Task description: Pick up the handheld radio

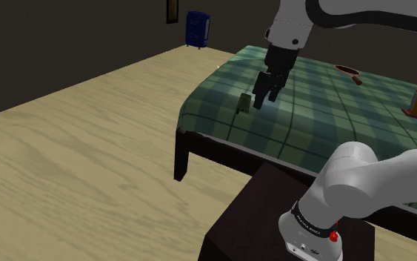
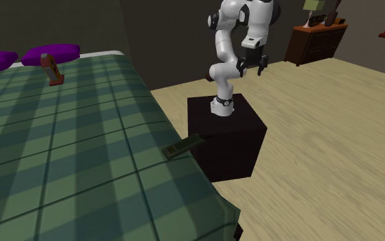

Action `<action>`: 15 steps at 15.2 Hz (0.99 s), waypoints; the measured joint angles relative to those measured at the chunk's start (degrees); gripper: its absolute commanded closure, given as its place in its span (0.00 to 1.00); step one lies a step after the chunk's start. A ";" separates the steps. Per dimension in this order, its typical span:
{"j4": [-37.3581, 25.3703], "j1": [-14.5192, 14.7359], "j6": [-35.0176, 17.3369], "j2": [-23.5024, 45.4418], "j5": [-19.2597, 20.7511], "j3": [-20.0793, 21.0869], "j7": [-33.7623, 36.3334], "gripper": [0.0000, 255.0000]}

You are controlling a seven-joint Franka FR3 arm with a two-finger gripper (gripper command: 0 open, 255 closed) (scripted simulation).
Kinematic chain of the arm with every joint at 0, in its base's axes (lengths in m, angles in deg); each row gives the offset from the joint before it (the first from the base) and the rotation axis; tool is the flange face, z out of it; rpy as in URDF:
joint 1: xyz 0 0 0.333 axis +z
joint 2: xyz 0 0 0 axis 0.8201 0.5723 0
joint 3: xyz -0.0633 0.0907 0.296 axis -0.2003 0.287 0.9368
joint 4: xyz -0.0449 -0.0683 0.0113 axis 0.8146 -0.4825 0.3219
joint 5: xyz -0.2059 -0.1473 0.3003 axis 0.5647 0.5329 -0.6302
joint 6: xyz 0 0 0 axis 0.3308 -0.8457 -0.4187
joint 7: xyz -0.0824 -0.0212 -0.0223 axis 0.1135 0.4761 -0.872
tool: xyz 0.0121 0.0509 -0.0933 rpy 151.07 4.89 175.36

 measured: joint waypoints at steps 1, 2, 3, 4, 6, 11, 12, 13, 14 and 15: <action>0.00 0.00 0.00 0.00 0.00 0.00 0.00 0.00; -0.11 -0.37 -0.77 0.89 0.12 -0.17 0.32 0.00; -0.28 -0.86 -1.82 2.07 0.16 -0.25 1.02 0.00; -0.60 -1.50 -3.03 3.56 0.30 -0.50 1.70 0.00; -0.83 -2.84 -6.01 6.73 0.57 -1.00 3.23 0.00; -2.40 -6.18 -13.08 15.11 1.23 -2.61 7.14 0.00; -3.19 -6.76 -14.49 17.23 1.27 -2.90 8.02 0.00; -3.97 -7.35 -15.50 18.97 1.34 -3.23 8.84 0.00; -4.44 -7.98 -16.77 20.67 1.43 -3.65 9.58 0.00; -4.30 -8.58 -18.18 21.88 1.51 -4.01 10.37 0.00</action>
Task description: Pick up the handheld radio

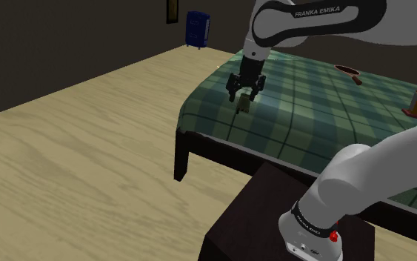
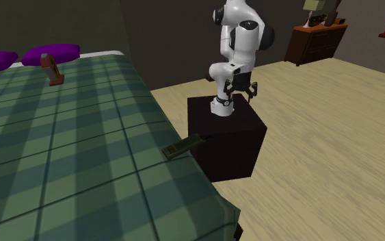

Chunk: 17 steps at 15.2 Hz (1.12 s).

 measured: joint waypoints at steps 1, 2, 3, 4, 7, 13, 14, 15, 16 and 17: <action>-0.75 -0.61 -1.11 1.79 0.06 -0.47 0.68 0.00; -1.62 -1.09 -2.31 3.80 0.00 -0.76 1.60 0.00; -2.73 -1.69 -3.06 5.62 0.04 -1.27 2.25 0.00; -3.30 -2.35 -4.04 7.14 0.10 -1.87 2.77 0.00; -6.20 -3.89 -6.90 12.73 -0.19 -3.31 4.82 0.00; -11.95 -6.89 -11.19 22.57 -1.45 -6.36 8.60 0.00; -12.51 -7.42 -11.93 23.84 -1.71 -6.90 9.14 0.00; -13.81 -7.92 -12.20 25.40 -2.06 -7.41 9.74 0.00; -14.57 -8.47 -12.93 26.89 -2.42 -7.96 10.19 0.00; -15.97 -8.98 -13.03 28.41 -2.81 -8.46 10.78 0.00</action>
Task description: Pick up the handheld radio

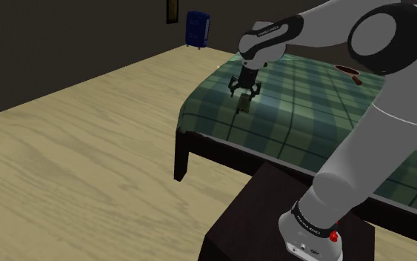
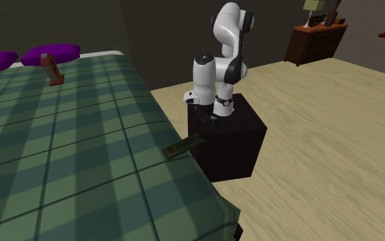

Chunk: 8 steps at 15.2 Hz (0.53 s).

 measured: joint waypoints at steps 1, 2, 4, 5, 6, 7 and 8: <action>-0.77 -0.56 -0.62 1.39 -0.42 -0.53 0.47 0.00; -1.73 -1.17 -0.96 2.72 -0.82 -1.09 0.89 0.00; -2.99 -2.29 -2.52 5.57 -1.83 -2.06 1.79 0.00; -4.17 -2.82 -2.46 6.77 -2.24 -2.49 2.14 0.00; -4.84 -3.07 -2.68 7.66 -2.55 -2.66 2.31 0.00; -5.07 -3.30 -3.26 8.51 -2.86 -2.75 2.17 0.00; -4.79 -3.32 -4.00 8.99 -3.06 -2.73 2.20 0.00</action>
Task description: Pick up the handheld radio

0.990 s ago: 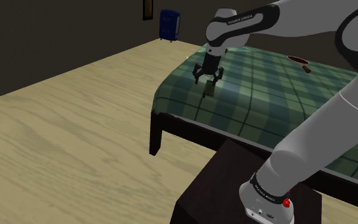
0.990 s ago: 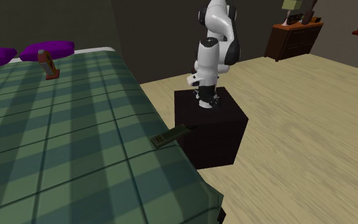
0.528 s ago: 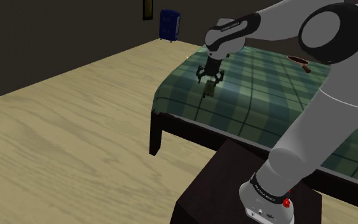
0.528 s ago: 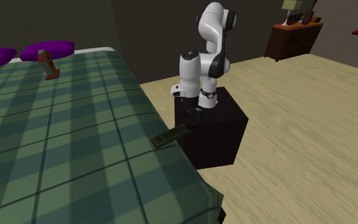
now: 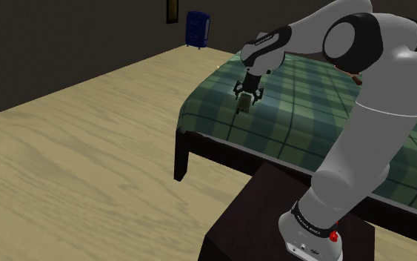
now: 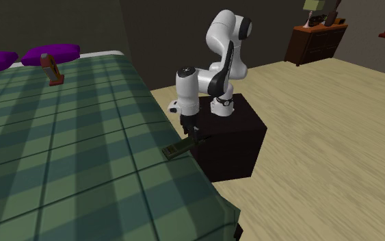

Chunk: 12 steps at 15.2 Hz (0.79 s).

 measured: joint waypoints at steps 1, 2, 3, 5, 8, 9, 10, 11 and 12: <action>0.17 -0.02 -0.64 0.49 -0.20 0.05 -0.04 0.00; 0.41 -0.05 -1.24 0.87 -0.36 0.09 -0.13 0.00; 0.63 -0.12 -1.85 1.28 -0.55 0.11 -0.31 0.00; 1.26 -0.19 -3.17 2.01 -0.88 0.20 -0.57 0.00; 1.47 -0.27 -3.67 2.26 -1.03 0.20 -0.77 1.00; 1.48 -0.27 -3.69 2.25 -1.03 0.20 -0.78 1.00; 1.47 -0.27 -3.70 2.26 -1.04 0.20 -0.79 1.00; 1.47 -0.27 -3.71 2.26 -1.04 0.20 -0.79 1.00; 1.46 -0.27 -3.72 2.27 -1.05 0.20 -0.79 1.00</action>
